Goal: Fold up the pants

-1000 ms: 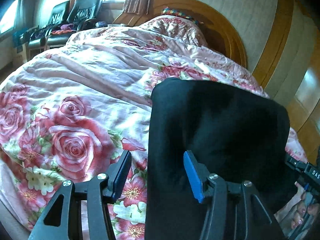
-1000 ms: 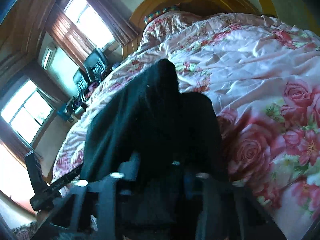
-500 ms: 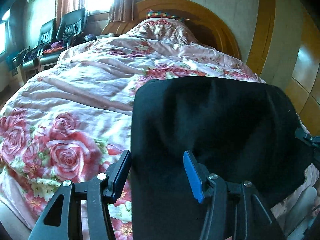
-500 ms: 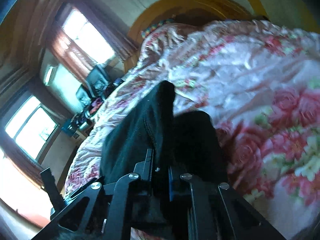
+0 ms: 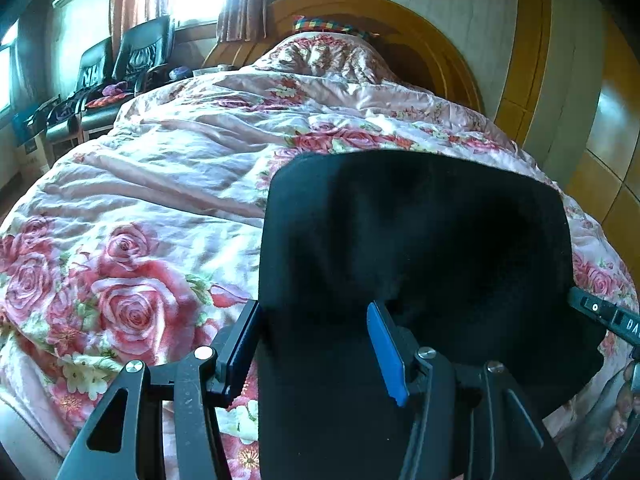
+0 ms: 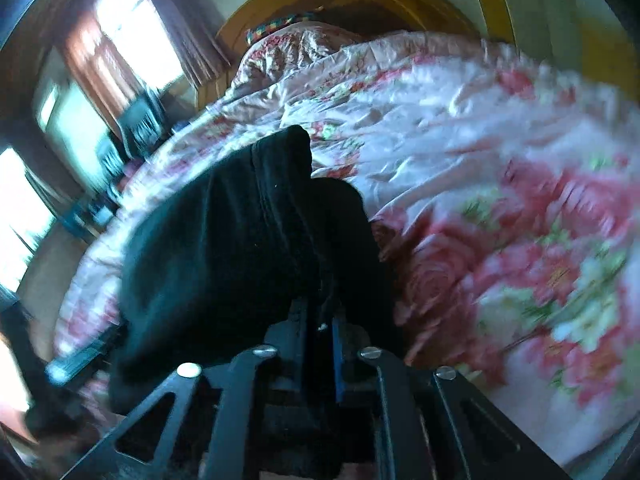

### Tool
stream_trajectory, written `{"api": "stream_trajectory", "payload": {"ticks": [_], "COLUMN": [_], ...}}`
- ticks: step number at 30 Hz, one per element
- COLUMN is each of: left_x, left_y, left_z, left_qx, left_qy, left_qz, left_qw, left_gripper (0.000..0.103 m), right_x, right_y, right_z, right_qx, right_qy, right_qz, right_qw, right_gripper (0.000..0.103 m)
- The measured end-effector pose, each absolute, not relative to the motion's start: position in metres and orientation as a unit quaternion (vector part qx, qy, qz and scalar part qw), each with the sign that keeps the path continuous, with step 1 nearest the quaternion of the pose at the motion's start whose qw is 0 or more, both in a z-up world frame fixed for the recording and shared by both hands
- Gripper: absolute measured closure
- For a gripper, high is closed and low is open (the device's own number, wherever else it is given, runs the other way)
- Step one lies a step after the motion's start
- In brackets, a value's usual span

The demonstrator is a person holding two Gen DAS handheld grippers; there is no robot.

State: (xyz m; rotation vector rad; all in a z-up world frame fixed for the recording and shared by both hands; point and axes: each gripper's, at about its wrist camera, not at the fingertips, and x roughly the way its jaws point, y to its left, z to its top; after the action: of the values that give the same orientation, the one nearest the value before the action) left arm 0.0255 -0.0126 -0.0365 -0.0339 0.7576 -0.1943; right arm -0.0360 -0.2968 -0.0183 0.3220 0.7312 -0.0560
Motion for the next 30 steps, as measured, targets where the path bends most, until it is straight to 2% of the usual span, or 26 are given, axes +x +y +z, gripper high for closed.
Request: {"api": "stream_trajectory", "payload": {"ticks": [1,5,13,15,17,18,21,23,28,29,30], "left_x": [0.024,0.026,0.077,0.089,0.1,0.105,0.122,0.127,0.122,0.12,0.116], "left_y": [-0.012,-0.02,-0.065,-0.071,-0.077,-0.079,-0.078,-0.077,-0.07,-0.066,-0.06], "left_z": [-0.033,-0.014,-0.012,-0.016,-0.023,-0.027,-0.041,-0.047,-0.046,-0.043,-0.04], "left_qx": [-0.02,-0.012,0.061,0.068,0.074,0.075,0.049,0.044,0.026,0.02,0.004], "left_qy": [0.365,0.336,0.348,0.351,0.364,0.374,0.394,0.399,0.394,0.392,0.39], "left_qz": [-0.098,-0.115,-0.128,-0.129,-0.126,-0.125,-0.121,-0.125,-0.132,-0.135,-0.141], "left_qw": [0.926,0.935,0.927,0.925,0.92,0.916,0.91,0.907,0.909,0.91,0.91], "left_gripper": [0.048,0.048,0.048,0.047,0.041,0.04,0.032,0.031,0.03,0.03,0.03], "right_x": [-0.042,-0.041,0.037,0.052,0.058,0.059,0.056,0.057,0.059,0.053,0.046], "right_y": [-0.293,-0.285,-0.263,-0.267,-0.275,-0.28,-0.293,-0.298,-0.304,-0.303,-0.305], "right_z": [-0.007,0.029,0.024,0.008,-0.009,-0.017,-0.036,-0.043,-0.038,-0.033,-0.029], "right_qx": [0.141,0.116,0.064,0.058,0.078,0.09,0.121,0.132,0.163,0.171,0.185], "right_qy": [0.33,0.267,0.331,0.363,0.391,0.395,0.38,0.378,0.377,0.37,0.362], "right_qz": [-0.036,0.012,0.063,0.035,0.018,0.012,0.007,0.002,0.028,0.039,0.05], "right_qw": [0.933,0.957,0.939,0.929,0.917,0.914,0.917,0.916,0.911,0.912,0.912], "right_gripper": [0.075,0.075,0.075,0.079,0.086,0.091,0.099,0.103,0.103,0.101,0.094]}}
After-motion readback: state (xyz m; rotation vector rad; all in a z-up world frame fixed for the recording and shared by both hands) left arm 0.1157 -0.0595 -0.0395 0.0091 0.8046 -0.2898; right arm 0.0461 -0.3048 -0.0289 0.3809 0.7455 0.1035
